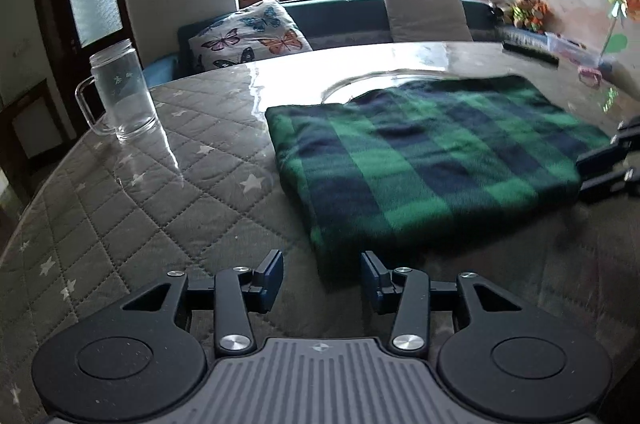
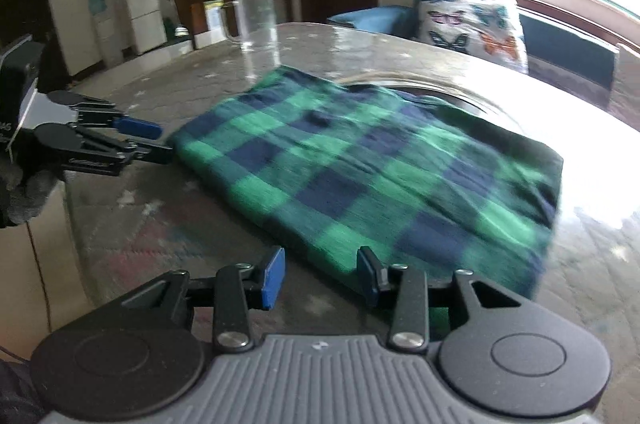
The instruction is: Fold clothes
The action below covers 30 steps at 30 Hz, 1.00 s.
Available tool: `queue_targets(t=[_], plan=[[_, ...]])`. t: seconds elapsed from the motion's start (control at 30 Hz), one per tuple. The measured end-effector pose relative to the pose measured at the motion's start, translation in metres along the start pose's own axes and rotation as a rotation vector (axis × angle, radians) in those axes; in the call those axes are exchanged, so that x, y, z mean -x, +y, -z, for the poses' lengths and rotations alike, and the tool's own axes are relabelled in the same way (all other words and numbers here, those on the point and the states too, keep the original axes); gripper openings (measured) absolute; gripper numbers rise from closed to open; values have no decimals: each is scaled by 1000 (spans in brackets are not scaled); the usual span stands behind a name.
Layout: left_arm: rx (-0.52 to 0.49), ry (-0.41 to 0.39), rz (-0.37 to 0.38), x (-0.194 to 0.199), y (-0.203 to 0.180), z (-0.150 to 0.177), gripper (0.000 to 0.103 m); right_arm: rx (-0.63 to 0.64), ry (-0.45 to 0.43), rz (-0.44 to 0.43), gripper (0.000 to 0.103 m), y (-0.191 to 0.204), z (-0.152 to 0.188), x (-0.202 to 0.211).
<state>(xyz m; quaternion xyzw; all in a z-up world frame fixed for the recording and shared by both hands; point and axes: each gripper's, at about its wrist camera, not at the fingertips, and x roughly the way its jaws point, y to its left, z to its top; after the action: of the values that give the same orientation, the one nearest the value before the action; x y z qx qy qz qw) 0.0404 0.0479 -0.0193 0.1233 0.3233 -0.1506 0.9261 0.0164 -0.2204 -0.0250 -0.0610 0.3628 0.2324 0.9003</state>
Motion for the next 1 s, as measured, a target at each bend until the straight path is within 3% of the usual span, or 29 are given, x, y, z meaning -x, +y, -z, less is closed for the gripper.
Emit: queue_targets(t=[0.2, 0.33, 0.43, 0.67, 0.73, 0.8, 1.0], plan=[[-55, -31, 19, -5, -6, 3, 44, -68, -14, 84, 41, -22, 11, 21], [-54, -46, 40, -9, -9, 2, 24, -117, -29, 151, 42, -36, 21, 38], [-71, -66, 31, -6, -12, 1, 20, -155, -35, 192, 42, -50, 28, 49], [-82, -97, 23, 3, -16, -2, 13, -198, -26, 181, 40, -72, 33, 46], [-83, -102, 21, 6, -18, -3, 12, -210, -20, 146, 34, -76, 32, 41], [-77, -105, 15, 10, -19, -3, 11, -217, -9, 131, 8, -79, 32, 37], [-74, -85, 34, 24, -26, 4, 10, -233, -5, 160, 4, -88, 35, 43]])
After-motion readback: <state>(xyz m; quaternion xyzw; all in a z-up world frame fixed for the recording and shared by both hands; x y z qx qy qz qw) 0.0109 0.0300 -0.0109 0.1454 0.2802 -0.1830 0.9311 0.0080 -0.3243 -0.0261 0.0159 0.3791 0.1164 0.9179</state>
